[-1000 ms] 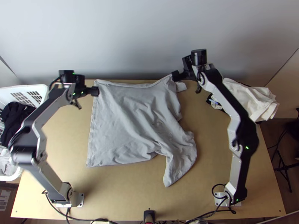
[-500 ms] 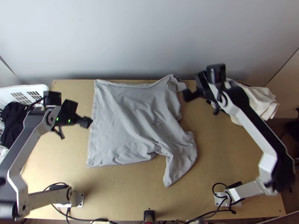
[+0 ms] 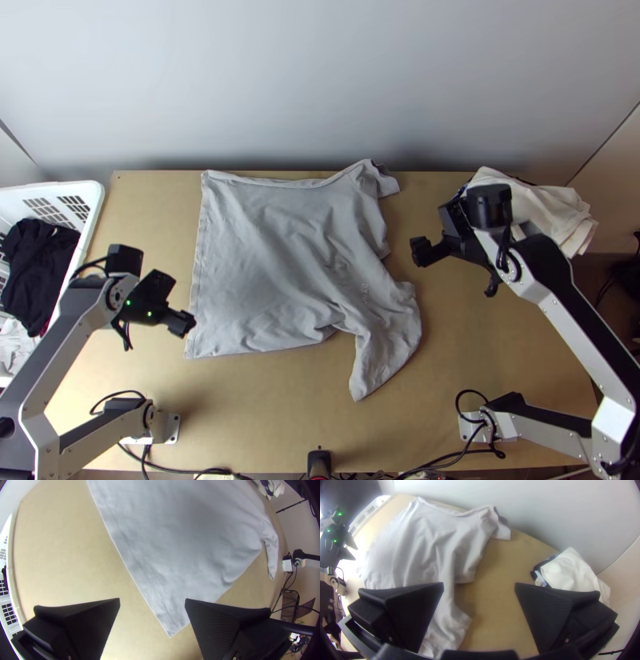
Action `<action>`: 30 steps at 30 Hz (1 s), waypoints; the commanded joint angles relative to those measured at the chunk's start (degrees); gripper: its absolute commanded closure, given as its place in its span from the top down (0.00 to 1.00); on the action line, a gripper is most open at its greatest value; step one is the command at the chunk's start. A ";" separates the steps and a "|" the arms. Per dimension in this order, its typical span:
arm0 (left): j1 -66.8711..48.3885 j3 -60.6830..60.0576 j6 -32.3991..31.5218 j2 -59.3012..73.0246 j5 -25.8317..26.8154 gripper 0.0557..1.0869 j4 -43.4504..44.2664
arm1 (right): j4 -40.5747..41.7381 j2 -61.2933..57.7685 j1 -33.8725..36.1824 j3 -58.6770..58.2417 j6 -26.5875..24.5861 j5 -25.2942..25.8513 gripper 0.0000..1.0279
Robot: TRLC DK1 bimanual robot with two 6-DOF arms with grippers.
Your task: Fold the t-shirt
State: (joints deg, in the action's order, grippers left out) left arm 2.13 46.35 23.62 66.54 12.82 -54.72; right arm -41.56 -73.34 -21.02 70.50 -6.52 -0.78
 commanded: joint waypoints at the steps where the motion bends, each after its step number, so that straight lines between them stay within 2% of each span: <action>1: -0.46 -6.53 1.08 -0.71 -1.74 0.92 1.81 | -1.68 3.73 -0.87 -2.82 0.72 -1.33 0.96; 4: -0.81 -7.32 0.47 1.57 -1.83 0.91 2.51 | -2.12 3.64 -1.31 -2.47 0.81 -2.56 0.96; 8: -3.19 -7.59 -0.85 3.86 -1.74 0.81 3.21 | -2.12 3.64 -1.84 -2.74 0.81 -2.65 0.96; 11: -5.38 -8.03 -2.17 5.53 -1.83 0.80 3.92 | -2.47 3.64 -2.10 -3.09 0.81 -2.65 0.96; 12: -5.91 -8.12 -2.35 6.05 -1.74 0.75 4.09 | -2.74 3.64 -2.36 -3.26 0.81 -2.65 0.96; 17: -8.11 -8.03 -2.87 8.87 -0.60 0.39 4.88 | -7.04 3.73 -6.67 -6.87 0.20 -4.85 0.96; 22: -9.16 -7.94 -1.73 9.57 0.28 0.20 4.88 | -11.96 3.64 -11.42 -14.60 -2.44 -6.08 0.96; 24: -8.99 -7.59 -1.73 9.48 0.45 0.16 4.71 | -13.46 3.56 -13.00 -16.97 -2.79 -6.17 0.96; 26: -8.81 -6.97 -1.73 9.39 0.54 0.06 4.36 | -14.51 3.20 -14.49 -18.38 -2.97 -6.61 0.96; 30: -8.02 -5.48 -1.64 8.25 0.54 0.03 3.04 | -15.13 2.33 -16.87 -20.14 -2.97 -8.01 0.96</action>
State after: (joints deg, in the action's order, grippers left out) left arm -6.22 39.20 21.67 75.33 13.10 -50.24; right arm -54.00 -70.06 -33.45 55.07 -8.82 -7.11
